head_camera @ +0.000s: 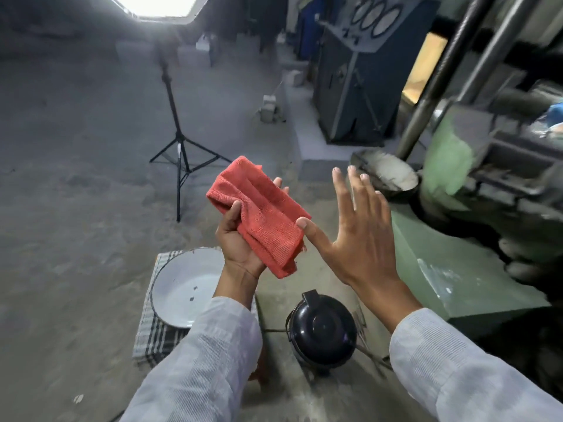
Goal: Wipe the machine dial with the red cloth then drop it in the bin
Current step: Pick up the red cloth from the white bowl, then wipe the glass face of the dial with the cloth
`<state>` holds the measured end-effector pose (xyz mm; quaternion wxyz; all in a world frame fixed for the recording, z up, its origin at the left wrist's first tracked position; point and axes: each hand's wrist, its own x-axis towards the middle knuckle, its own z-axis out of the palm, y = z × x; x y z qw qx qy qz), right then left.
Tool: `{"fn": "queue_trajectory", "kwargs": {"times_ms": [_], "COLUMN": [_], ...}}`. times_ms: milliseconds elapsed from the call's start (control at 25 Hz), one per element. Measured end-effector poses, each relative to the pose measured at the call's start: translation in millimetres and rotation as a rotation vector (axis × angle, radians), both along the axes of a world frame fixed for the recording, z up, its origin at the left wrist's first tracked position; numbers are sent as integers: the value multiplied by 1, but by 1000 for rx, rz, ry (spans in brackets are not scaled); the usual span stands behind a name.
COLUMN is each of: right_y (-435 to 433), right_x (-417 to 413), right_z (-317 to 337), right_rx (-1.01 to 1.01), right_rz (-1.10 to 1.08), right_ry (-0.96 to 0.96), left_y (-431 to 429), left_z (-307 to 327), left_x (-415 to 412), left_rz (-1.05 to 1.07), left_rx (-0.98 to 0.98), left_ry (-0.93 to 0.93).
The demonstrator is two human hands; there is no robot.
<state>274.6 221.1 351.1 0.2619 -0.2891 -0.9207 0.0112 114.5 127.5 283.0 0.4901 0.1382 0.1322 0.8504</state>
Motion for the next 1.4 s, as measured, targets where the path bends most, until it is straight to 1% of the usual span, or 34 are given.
{"fn": "queue_trajectory", "kwargs": {"times_ms": [200,320,480,680,840,960,1120,1240,1400], "right_y": [16,23,26,19,4,-12,-36,-54,-68], "right_x": [84,154,257,381,498,579,682,752,824], "right_z": [84,130,170,198,216,228,239,242,243], "right_rx": [84,144,197,277,322,338,342,345,363], "right_rz": [-106,-196,-337,-484,-623,-718,-856,-972,-1104], "right_ry": [64,97,99,120,101,126,128,110,108], "left_y": [33,55,79,102,112,117,125,130,135], "left_z": [76,118,169,209,233,248,260,267,273], "left_x": [81,143,232,349,465,548,656,731,810], "left_rz": [-184,-279,-370,-505,-616,-682,-729,-829,-924], "left_rx": [124,183,238,292,314,350,337,333,351], "left_ry": [50,85,114,120,108,76,72,78,70]}}
